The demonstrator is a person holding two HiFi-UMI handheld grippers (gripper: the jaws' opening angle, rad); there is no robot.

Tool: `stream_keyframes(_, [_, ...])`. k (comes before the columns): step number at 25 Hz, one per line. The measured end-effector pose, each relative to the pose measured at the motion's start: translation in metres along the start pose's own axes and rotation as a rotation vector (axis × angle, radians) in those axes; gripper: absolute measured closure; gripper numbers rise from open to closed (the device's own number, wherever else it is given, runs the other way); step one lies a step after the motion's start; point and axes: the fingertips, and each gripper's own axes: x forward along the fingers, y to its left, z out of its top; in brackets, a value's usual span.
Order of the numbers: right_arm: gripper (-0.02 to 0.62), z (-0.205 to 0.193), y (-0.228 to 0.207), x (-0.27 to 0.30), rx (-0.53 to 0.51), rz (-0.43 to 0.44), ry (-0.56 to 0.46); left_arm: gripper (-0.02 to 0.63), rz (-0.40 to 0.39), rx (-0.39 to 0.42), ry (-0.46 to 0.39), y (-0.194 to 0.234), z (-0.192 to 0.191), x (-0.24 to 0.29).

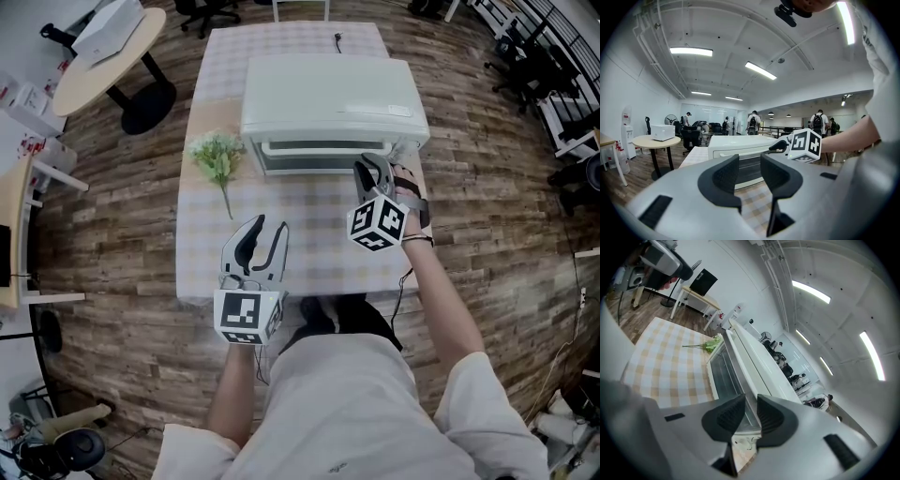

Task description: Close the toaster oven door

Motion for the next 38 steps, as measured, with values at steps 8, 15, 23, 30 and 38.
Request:
stream_keyframes(8, [0.518,-0.005,0.011,-0.031,0.035,0.013,-0.028,0.463,0.018,-0.003,0.000,-0.006,-0.003,-0.013])
stream_keyframes(15, [0.518,-0.011,0.015,-0.064,0.059,0.036,-0.078,0.463,0.050,-0.006,-0.001,-0.021,-0.003,-0.020])
stream_keyframes(23, [0.523,-0.024,0.015,-0.112,0.136,0.088,-0.162,0.463,0.083,-0.011,0.004,-0.064,-0.003,-0.026])
stream_keyframes(30, [0.525,-0.043,0.012,-0.159,0.236,0.143,-0.234,0.463,0.105,-0.009,0.007,-0.110,-0.001,-0.032])
stream_keyframes(38, [0.543,-0.072,0.009,-0.225,0.395,0.195,-0.314,0.463,0.119,-0.008,0.004,-0.170,0.001,-0.043])
